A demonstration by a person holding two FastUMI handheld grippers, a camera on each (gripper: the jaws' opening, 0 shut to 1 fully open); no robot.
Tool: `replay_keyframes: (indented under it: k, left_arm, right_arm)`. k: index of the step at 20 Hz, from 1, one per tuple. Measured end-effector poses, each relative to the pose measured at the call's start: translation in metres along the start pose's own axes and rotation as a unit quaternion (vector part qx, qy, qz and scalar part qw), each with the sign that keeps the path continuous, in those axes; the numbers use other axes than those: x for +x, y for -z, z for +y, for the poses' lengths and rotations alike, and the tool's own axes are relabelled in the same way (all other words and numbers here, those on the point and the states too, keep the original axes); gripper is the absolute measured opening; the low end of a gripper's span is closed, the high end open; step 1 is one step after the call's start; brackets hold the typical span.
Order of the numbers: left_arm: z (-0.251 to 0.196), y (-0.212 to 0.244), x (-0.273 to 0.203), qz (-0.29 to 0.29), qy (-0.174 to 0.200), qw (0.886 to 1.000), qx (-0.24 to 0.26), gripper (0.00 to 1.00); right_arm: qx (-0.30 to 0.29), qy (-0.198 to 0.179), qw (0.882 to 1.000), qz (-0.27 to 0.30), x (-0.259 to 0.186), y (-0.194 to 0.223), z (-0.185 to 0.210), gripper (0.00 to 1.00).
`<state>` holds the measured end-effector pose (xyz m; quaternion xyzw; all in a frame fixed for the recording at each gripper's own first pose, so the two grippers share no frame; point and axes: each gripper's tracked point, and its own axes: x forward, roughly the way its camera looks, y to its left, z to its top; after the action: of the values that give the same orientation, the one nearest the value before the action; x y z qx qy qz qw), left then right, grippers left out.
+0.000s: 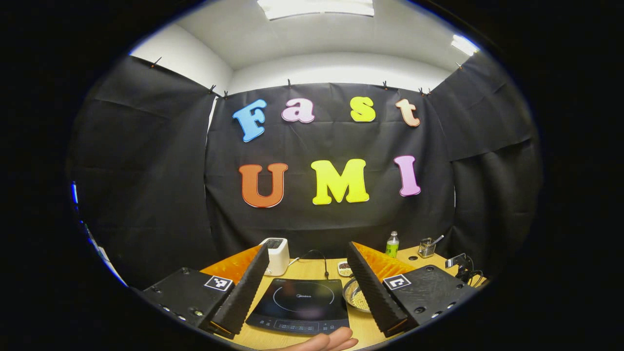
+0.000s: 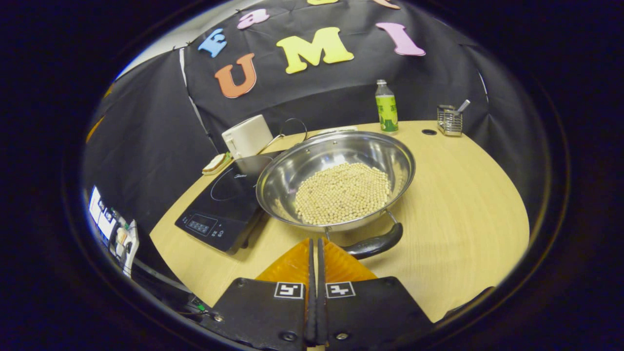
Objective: First push the handle of the pot to place it horizontally, then grasp the pot with both hands and set it on the induction cooktop.
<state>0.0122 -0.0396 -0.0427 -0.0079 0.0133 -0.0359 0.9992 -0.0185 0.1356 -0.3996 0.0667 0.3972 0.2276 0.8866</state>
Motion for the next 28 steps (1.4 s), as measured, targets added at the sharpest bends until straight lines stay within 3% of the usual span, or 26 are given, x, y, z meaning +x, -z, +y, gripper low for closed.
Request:
replay_keyframes:
  k: [6, 16, 28]
  left_arm:
    - [0.005, 0.001, 0.026, 0.009, 0.008, 1.0, 0.015, 0.96]
    - [0.036, 0.009, 0.064, 0.014, -0.038, 0.999, 0.0, 0.96]
    - [0.007, 0.033, 0.095, 0.039, 0.008, 0.999, -0.007, 0.96]
  right_arm:
    - [0.009, 0.023, 1.0, 0.007, 0.003, -0.01, -0.028, 0.04]
    - [-0.044, 0.074, 0.996, 0.017, 0.017, -0.035, -0.083, 0.01]
    - [-0.034, 0.103, 0.993, 0.037, 0.036, -0.055, -0.129, 0.04]
